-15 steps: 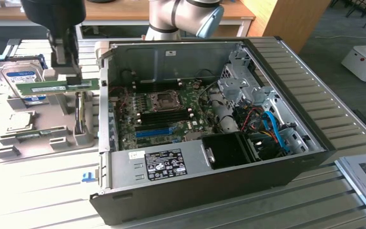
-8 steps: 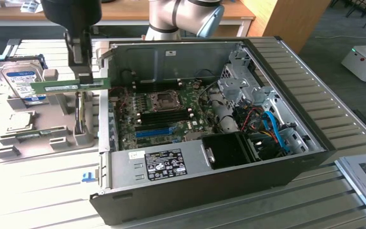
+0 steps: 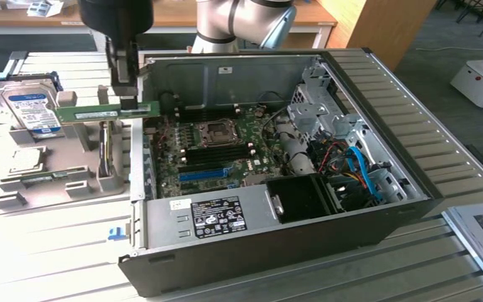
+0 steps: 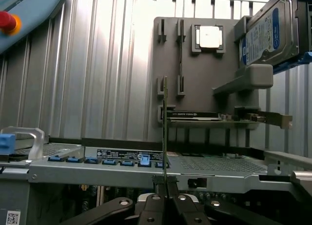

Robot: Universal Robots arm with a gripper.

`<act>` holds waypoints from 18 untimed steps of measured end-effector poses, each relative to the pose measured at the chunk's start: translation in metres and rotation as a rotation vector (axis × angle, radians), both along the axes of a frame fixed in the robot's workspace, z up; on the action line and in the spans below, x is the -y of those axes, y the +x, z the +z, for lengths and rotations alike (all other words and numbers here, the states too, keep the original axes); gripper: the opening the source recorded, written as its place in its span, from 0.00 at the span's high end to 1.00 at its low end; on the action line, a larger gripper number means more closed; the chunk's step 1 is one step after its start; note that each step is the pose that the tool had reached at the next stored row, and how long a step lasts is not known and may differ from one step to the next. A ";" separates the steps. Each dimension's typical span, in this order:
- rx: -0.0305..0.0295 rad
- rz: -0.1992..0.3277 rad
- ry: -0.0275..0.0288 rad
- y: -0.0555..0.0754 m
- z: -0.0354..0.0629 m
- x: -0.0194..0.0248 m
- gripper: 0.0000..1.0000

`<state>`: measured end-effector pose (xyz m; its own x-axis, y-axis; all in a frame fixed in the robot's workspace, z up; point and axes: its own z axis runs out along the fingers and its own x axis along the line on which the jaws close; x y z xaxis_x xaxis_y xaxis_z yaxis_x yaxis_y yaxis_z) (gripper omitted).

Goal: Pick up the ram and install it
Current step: 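Pick up the ram and move it above insertion slot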

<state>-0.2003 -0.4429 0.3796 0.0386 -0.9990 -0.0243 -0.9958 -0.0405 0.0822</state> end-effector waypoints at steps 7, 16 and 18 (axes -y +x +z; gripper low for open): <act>-0.0032 0.000 0.0000 0.018 0.0000 0.0000 0.88; -0.0075 0.000 0.0000 0.042 0.0000 0.0000 0.88; -0.0083 0.000 0.0000 0.047 0.0000 0.0000 0.88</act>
<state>-0.1533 -0.4429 0.3796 0.0383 -0.9990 -0.0246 -0.9951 -0.0404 0.0905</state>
